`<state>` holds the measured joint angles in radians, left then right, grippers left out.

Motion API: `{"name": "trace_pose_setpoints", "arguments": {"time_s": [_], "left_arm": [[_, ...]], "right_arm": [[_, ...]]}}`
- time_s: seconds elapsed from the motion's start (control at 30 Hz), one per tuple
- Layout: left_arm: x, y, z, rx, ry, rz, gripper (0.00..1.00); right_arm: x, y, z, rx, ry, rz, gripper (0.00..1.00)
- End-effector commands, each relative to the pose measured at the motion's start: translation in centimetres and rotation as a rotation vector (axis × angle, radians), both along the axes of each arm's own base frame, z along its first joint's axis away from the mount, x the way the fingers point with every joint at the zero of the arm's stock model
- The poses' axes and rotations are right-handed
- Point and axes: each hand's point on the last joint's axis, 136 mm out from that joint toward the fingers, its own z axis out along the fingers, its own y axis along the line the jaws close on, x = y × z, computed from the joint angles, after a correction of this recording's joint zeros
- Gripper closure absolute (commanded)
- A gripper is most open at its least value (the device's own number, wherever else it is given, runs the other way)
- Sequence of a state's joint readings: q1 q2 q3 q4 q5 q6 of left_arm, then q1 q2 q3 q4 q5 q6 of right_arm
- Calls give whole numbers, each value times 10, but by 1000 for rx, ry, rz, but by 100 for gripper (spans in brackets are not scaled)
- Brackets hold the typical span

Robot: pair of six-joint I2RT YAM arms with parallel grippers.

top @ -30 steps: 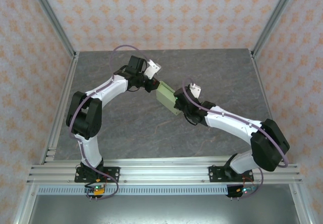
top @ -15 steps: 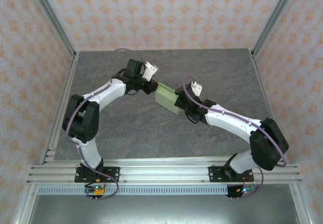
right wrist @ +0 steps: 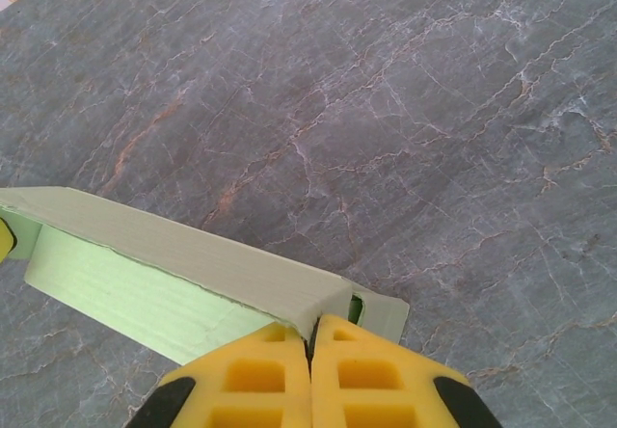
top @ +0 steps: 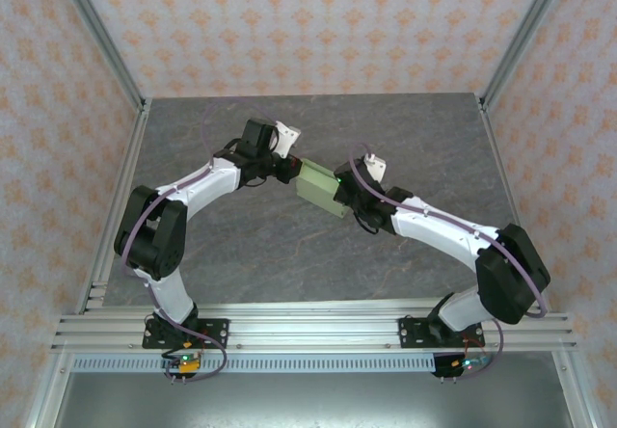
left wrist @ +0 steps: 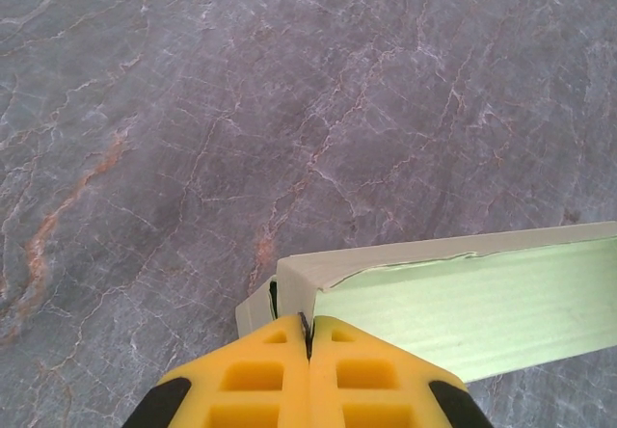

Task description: Fold the paper box

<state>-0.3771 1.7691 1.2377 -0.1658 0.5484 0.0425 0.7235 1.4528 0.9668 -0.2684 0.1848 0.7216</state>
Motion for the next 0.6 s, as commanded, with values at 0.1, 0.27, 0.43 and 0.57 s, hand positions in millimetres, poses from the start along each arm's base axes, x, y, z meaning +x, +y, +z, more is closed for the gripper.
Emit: {"name": "trace_pose_setpoints", "arguments": {"time_s": [0.1, 0.27, 0.43, 0.57], "left_arm": [[-19, -8, -9, -3, 55, -1, 97], [-22, -2, -15, 8, 45, 36, 97], [-26, 2, -19, 12, 24, 69, 96], [-30, 3, -22, 13, 5, 106, 97]], "right_arm": [[9, 19, 9, 59, -19, 32, 93], [7, 15, -6, 43, -5, 15, 93], [7, 11, -10, 4, -7, 20, 92], [8, 9, -8, -16, -12, 28, 90]]}}
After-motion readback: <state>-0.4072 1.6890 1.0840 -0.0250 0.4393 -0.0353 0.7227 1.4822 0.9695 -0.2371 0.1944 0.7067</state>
